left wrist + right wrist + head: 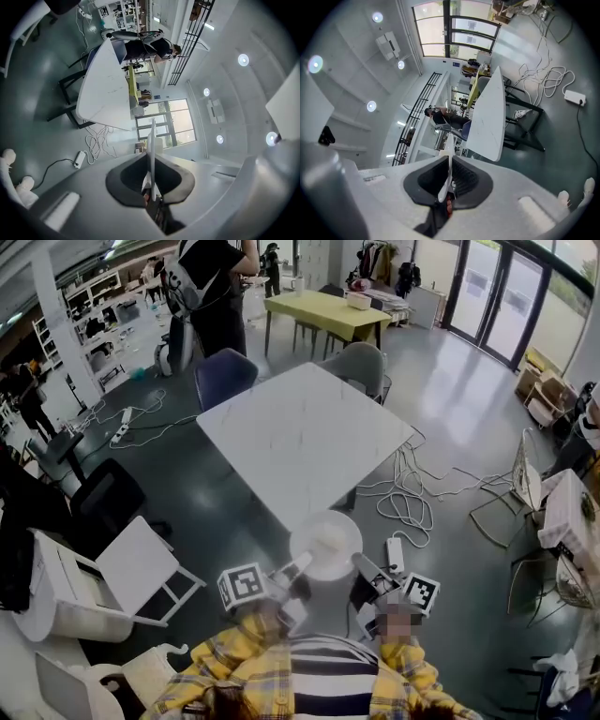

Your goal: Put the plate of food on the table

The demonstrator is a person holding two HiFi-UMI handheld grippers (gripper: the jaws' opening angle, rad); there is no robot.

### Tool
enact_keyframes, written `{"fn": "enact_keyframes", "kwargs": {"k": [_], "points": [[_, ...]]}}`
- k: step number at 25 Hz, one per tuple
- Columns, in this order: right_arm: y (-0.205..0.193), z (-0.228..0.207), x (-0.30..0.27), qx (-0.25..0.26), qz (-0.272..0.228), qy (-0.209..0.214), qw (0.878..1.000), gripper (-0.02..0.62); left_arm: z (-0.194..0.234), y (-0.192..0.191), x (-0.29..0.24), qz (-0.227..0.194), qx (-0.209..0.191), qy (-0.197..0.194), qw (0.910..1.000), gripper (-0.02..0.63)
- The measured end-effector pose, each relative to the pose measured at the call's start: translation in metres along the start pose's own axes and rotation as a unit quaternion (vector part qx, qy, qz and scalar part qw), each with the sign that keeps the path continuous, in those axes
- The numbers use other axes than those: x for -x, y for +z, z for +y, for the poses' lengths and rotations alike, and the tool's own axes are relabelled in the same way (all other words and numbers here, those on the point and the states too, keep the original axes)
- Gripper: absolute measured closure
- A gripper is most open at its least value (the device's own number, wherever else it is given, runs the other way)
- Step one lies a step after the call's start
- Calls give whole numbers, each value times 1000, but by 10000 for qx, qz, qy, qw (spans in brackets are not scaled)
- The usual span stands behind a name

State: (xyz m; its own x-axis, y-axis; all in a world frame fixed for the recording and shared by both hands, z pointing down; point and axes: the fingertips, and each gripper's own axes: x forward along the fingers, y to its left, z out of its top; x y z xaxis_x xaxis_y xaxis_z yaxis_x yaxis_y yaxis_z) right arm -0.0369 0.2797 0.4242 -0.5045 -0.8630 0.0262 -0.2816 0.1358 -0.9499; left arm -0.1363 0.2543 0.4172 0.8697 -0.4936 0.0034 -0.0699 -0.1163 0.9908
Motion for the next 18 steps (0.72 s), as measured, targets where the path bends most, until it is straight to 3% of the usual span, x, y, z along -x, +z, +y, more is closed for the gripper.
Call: {"fn": "enact_keyframes", "kwargs": {"k": [5, 18], "points": [[0, -3, 3, 54, -9, -106, 9999, 577, 2, 0, 2, 9, -82, 58, 9999, 603], [5, 11, 4, 61, -107, 111, 9999, 572, -8, -3, -3, -5, -42, 15, 10000, 603]]}}
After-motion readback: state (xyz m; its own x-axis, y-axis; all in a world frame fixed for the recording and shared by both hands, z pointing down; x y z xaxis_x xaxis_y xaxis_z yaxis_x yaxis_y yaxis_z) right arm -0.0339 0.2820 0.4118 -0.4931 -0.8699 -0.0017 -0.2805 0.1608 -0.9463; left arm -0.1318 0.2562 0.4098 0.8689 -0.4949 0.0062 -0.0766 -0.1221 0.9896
